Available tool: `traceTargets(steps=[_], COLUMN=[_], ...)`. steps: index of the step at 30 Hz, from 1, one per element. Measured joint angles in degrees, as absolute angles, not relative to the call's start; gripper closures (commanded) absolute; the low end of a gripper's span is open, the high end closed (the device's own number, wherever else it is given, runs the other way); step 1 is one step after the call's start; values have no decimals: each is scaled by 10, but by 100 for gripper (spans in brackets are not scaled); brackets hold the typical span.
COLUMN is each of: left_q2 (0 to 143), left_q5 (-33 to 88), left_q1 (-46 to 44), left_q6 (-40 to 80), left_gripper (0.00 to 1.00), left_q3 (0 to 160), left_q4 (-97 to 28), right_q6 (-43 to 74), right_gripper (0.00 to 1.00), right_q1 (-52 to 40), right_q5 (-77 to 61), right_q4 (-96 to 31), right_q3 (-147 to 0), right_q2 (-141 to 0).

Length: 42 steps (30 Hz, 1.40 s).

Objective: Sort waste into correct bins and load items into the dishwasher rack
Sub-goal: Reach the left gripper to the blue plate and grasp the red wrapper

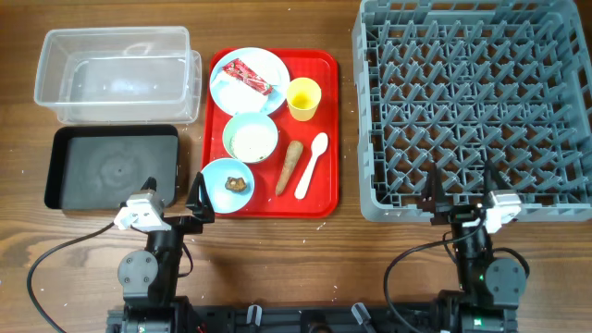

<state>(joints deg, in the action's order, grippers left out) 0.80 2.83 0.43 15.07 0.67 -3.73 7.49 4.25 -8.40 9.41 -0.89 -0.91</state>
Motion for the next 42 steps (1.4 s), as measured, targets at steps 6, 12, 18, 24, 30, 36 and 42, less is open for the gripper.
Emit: traceTargets(steps=[6, 12, 18, 24, 30, 36, 42], left_q2=[30, 134, 284, 447, 607, 794, 989], left_q5=[27, 24, 25, 25, 47, 77, 95], left_q1=[4, 4, 4, 4, -16, -67, -91], left_q6=[151, 151, 149, 125, 89, 45, 30], left_gripper=[0, 0, 0, 0, 0, 0, 0], left_q3=[39, 132, 270, 442, 596, 800, 1042], left_q4=[-41, -44, -106, -211, -269, -403, -580], right_q6=[56, 22, 11, 6, -27, -75, -83], right_gripper=[0, 0, 0, 0, 0, 0, 1], right_q1=[43, 43, 43, 43, 43, 43, 43], right_q5=[-117, -166, -231, -255, -259, -260, -260], right_q4=[95, 95, 53, -81, -239, -407, -455], right_q3=[-60, -130, -252, -419, -572, -701, -756], right_q2=[-39, -118, -247, -391, -503, -595, -646])
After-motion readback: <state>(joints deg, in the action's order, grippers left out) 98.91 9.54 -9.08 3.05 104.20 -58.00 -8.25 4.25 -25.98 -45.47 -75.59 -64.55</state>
